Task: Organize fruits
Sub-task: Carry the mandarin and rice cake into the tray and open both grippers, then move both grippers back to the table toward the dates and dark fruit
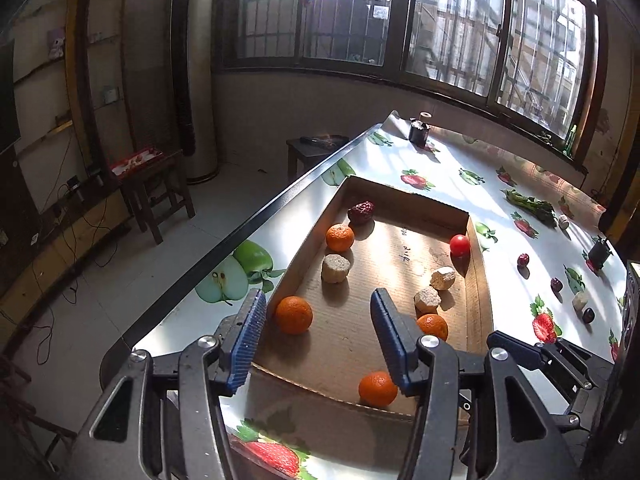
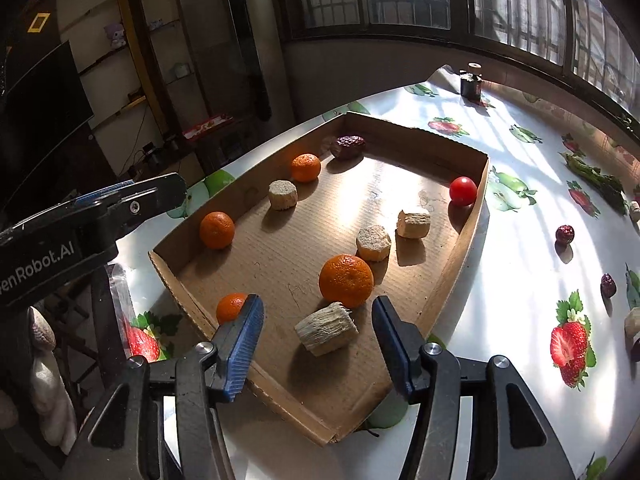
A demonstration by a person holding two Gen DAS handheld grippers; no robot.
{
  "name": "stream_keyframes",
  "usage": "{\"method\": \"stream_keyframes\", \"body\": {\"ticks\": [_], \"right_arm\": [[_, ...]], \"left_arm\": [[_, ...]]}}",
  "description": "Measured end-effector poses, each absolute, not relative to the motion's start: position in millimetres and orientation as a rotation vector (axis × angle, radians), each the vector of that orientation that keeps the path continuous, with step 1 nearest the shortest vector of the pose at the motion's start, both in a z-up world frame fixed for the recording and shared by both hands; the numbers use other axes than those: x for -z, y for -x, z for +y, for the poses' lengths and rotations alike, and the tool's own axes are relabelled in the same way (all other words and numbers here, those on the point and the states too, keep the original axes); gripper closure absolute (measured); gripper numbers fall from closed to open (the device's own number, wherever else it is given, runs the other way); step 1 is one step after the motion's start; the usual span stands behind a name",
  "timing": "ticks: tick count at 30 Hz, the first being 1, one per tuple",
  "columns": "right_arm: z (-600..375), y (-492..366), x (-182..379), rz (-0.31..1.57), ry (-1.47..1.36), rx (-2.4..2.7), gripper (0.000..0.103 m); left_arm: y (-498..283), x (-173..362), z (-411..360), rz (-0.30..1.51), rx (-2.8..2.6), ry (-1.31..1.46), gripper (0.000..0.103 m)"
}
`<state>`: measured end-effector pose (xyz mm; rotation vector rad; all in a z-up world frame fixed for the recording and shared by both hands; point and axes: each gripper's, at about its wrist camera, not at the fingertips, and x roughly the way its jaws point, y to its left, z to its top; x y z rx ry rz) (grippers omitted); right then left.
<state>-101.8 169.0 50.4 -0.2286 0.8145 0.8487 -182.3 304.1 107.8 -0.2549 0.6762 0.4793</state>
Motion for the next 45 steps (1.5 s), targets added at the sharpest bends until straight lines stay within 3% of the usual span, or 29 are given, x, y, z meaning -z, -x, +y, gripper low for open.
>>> {"method": "stream_keyframes", "body": {"ticks": [19,27,32,35,38,45], "right_arm": [[43,109,-71,0.778,-0.085,-0.603,0.032],[-28,107,-65,0.794,-0.185,-0.43,0.032],[-60,110,-68,0.779,-0.23,-0.375,0.032],[-70,109,-69,0.776,-0.242,-0.362,0.032],[-77,106,-67,0.777,-0.256,-0.352,0.032],[-94,90,-63,0.801,-0.256,-0.312,0.032]], "left_arm": [[191,-141,220,0.619,-0.337,0.138,0.034],[162,-134,169,0.716,-0.15,0.16,0.02],[171,-138,126,0.656,0.047,0.165,0.019],[160,-129,111,0.729,0.089,0.162,0.02],[150,-121,101,0.777,0.082,0.12,0.031],[126,-113,121,0.822,0.035,0.2,0.032]]}}
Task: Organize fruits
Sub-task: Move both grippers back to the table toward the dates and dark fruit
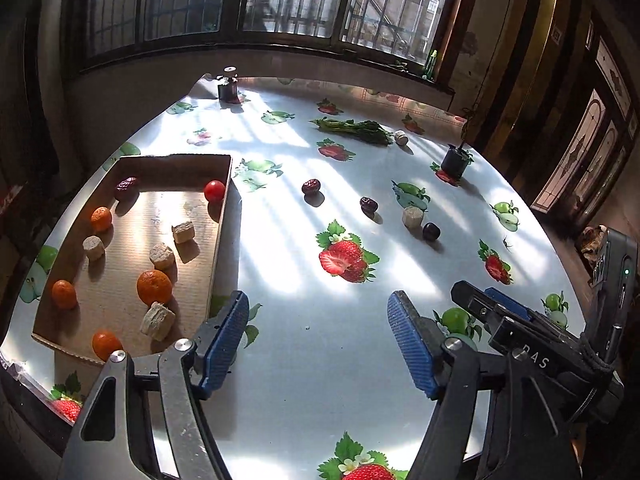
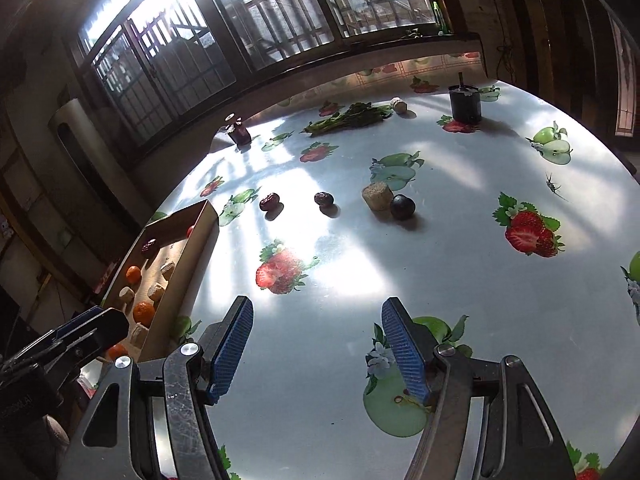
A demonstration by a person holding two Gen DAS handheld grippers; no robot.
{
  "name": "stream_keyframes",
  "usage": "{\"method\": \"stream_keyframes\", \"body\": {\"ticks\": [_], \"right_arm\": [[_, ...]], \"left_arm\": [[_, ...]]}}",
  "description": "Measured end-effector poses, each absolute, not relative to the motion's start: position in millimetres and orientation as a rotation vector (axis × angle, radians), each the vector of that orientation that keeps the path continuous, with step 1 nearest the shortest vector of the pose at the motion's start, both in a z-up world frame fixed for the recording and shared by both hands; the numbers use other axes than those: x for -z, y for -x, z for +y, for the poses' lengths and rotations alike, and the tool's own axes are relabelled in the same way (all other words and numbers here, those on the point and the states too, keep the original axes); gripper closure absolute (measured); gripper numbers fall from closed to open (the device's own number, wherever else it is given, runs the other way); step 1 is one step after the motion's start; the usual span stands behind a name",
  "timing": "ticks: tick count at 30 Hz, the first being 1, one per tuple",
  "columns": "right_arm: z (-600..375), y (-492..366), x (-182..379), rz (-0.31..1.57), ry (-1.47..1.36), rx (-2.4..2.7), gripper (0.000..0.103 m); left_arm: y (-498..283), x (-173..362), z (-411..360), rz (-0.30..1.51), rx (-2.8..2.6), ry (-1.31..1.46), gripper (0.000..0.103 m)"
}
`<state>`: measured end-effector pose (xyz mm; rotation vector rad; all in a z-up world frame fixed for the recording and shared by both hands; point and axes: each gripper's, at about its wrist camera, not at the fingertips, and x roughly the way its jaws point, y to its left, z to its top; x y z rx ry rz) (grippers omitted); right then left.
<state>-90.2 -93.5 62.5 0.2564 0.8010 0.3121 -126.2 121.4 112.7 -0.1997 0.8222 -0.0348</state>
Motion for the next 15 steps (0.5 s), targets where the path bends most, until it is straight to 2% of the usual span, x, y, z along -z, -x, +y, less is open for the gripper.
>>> {"method": "stream_keyframes", "body": {"ticks": [5,15], "right_arm": [[-111,69,-77,0.797,-0.225,-0.267,0.032],[-158,13,-154,0.691,-0.042,-0.128,0.032]], "left_arm": [[108,-121,136,0.826,0.017,0.207,0.032],[73,-189,149,0.688,-0.044,0.123,0.03]]}}
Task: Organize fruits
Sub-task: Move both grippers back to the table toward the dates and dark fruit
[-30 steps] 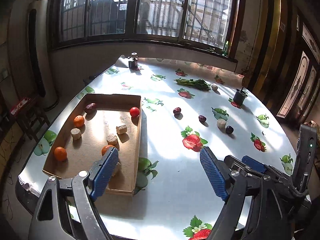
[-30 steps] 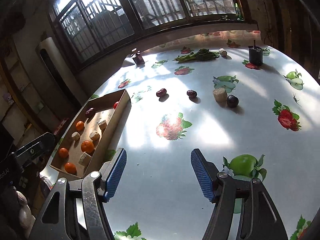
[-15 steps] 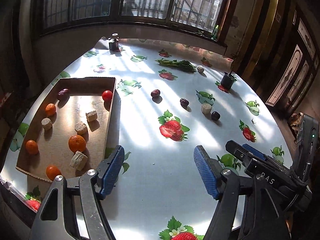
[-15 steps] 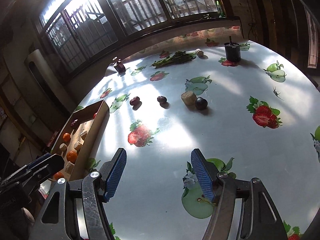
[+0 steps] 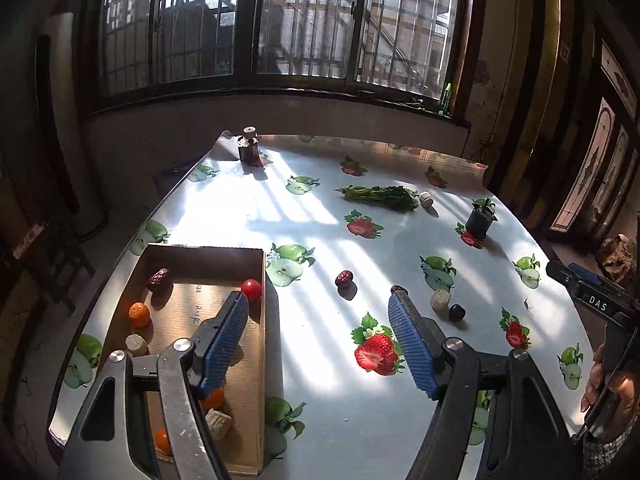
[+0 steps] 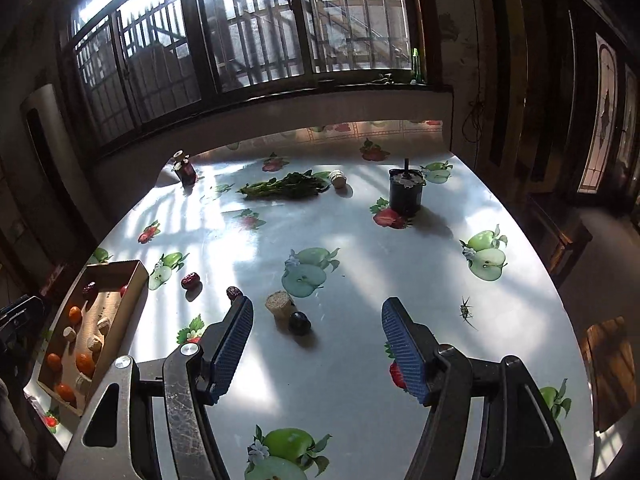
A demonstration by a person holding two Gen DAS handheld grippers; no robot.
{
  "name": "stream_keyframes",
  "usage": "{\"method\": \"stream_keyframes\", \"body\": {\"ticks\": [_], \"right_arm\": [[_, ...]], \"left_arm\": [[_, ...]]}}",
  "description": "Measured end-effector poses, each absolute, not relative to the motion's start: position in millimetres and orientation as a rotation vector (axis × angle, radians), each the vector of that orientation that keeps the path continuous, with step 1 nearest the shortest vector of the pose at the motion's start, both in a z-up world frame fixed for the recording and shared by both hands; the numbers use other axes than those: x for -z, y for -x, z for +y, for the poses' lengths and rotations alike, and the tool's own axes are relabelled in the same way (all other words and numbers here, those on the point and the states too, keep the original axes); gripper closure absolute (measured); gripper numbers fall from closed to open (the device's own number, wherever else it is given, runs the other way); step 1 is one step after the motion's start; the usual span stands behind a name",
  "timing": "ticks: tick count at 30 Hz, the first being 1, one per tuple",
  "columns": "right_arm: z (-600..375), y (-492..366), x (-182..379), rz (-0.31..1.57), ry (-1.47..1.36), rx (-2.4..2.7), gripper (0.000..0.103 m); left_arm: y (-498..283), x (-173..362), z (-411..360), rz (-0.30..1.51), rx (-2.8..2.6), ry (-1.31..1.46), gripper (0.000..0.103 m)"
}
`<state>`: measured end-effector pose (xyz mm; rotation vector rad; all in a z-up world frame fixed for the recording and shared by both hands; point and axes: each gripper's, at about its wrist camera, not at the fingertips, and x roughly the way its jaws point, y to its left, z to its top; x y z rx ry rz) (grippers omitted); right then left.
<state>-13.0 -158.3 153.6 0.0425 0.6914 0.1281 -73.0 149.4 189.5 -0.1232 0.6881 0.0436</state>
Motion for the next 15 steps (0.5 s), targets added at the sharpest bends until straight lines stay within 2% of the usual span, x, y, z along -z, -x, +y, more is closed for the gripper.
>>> {"method": "stream_keyframes", "body": {"ticks": [2,3,5,15], "right_arm": [[-165,1,-168,0.67,-0.007,-0.095,0.03],[-167,-6,-173,0.667,0.009,-0.089,0.023],[-170,-15,-174,0.674,0.001,-0.1,0.018],[-138,-45,-82,0.847,-0.029,-0.252,0.018]], "left_arm": [[65,-193,152,0.68,-0.061,0.13,0.026],[61,-192,154,0.681,-0.067,0.136,0.026],[55,-184,155,0.7,-0.062,0.153,0.026],[38,-105,147,0.868,-0.039,0.153,0.026]]}}
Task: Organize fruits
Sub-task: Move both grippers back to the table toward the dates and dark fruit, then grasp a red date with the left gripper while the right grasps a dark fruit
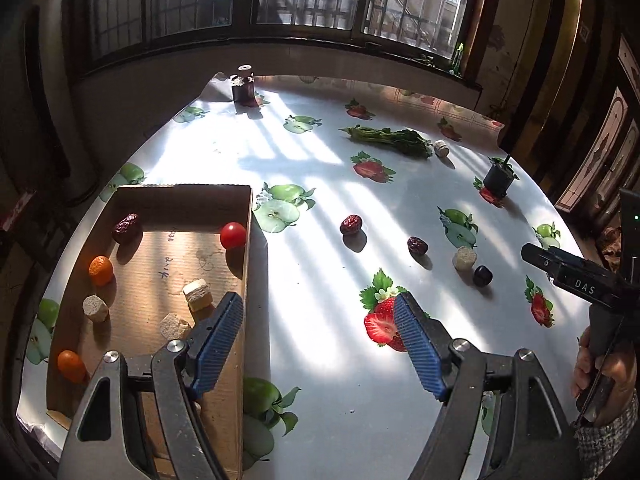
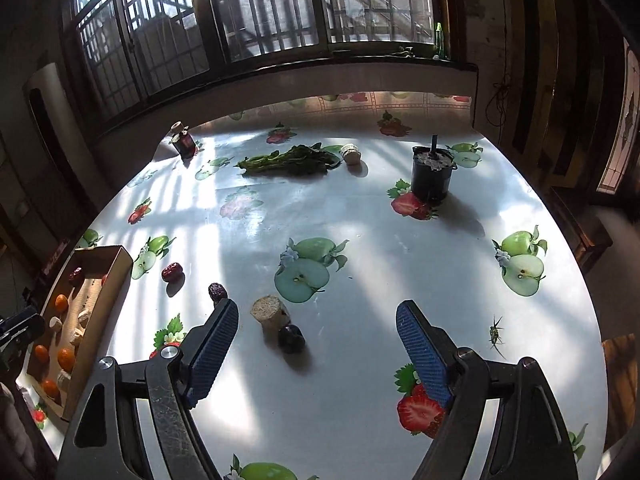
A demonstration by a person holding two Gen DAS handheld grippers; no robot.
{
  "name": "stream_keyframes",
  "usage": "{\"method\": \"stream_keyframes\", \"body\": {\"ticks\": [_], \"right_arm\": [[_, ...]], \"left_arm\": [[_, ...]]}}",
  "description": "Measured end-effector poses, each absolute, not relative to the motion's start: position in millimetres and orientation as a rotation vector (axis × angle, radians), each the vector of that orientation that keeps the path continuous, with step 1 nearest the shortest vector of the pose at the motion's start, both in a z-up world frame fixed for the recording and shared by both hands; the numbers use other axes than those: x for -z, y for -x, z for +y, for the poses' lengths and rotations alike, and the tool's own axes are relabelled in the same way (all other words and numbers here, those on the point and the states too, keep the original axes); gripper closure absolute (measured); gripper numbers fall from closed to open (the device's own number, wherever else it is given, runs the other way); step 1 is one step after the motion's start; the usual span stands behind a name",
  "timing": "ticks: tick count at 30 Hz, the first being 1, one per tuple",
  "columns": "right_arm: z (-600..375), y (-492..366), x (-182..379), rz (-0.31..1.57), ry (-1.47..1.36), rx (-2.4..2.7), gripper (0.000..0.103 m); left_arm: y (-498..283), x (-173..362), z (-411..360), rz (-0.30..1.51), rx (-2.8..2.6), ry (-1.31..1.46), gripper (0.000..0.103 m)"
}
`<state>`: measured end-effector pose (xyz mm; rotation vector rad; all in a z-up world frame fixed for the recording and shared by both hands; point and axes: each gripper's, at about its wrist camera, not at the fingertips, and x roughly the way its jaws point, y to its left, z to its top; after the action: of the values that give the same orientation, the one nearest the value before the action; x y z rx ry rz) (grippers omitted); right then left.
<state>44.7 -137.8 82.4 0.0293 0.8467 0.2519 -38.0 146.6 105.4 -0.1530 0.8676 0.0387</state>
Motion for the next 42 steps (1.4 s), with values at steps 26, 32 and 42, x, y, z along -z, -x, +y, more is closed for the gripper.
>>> {"method": "stream_keyframes", "body": {"ticks": [26,32,42], "right_arm": [[-110,-72,-9,0.913,0.022,-0.316,0.066],[-111,-70,-9,0.912,0.019,-0.327,0.07],[-124,-68,-17,0.889,-0.094,-0.376,0.073]], "left_arm": [[-110,-23,46,0.991,0.18,0.162,0.049],[-105,-16,29,0.95,0.134,0.04,0.077],[-63,-51,55,0.914,0.14,0.128,0.077]]}}
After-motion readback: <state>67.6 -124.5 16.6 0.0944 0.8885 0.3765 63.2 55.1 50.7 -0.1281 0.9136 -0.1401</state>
